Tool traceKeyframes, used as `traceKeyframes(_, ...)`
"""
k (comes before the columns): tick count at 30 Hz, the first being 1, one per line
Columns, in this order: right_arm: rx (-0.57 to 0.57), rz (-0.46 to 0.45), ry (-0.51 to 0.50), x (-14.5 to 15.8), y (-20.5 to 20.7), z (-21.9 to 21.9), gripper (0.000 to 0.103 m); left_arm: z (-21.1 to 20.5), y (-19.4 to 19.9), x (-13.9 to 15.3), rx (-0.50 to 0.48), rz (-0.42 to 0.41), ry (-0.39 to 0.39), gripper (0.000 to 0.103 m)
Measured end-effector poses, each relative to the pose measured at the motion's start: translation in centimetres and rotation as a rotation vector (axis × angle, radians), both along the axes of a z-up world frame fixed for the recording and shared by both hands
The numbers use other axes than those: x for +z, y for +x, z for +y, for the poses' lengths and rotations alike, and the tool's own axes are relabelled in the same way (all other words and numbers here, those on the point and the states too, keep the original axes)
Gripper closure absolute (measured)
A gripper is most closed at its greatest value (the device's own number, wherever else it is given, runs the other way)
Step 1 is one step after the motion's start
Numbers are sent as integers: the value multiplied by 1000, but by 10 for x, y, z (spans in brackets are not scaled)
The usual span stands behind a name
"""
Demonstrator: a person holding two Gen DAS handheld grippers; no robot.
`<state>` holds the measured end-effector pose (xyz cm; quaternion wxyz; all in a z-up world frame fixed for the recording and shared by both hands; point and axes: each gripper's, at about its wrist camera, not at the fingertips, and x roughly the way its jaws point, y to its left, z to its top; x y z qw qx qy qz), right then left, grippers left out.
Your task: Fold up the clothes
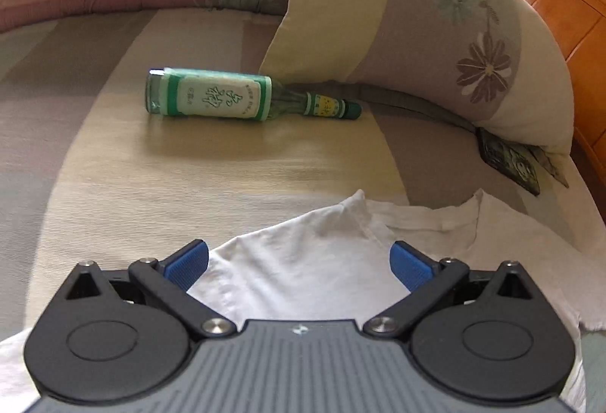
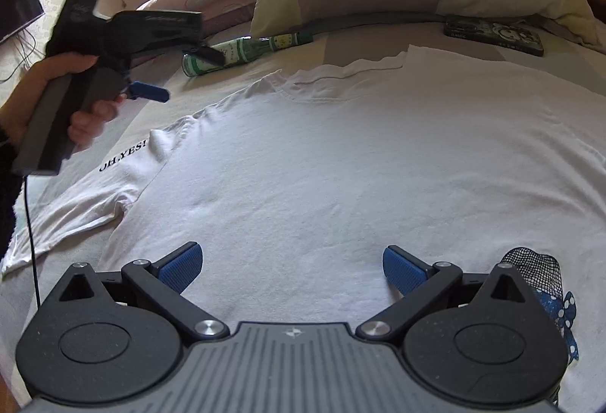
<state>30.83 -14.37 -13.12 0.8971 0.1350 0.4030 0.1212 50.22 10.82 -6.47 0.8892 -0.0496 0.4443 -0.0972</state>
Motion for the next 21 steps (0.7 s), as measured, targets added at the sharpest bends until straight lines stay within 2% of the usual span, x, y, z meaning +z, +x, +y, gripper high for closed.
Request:
traceKeyframes(3, -21, 11, 49, 0, 1, -8, 0, 16, -34, 3, 4, -48, 133, 1)
traceKeyframes(5, -32, 18, 78, -1, 2, -12, 0, 28, -55, -6, 27, -72, 235, 1)
traceKeyframes(6, -36, 21, 88, -2, 3, -14, 0, 35, -64, -10, 44, -79, 257, 1)
traceKeyframes(11, -45, 22, 93, -2, 4, -14, 0, 70, -99, -32, 146, -90, 227, 1)
traceKeyframes(17, -42, 12, 71, -3, 3, -11, 0, 81, -116, -64, 198, -64, 268, 1)
traceKeyframes(21, -39, 10, 63, -3, 3, -11, 0, 90, -148, -70, 215, -101, 230, 1)
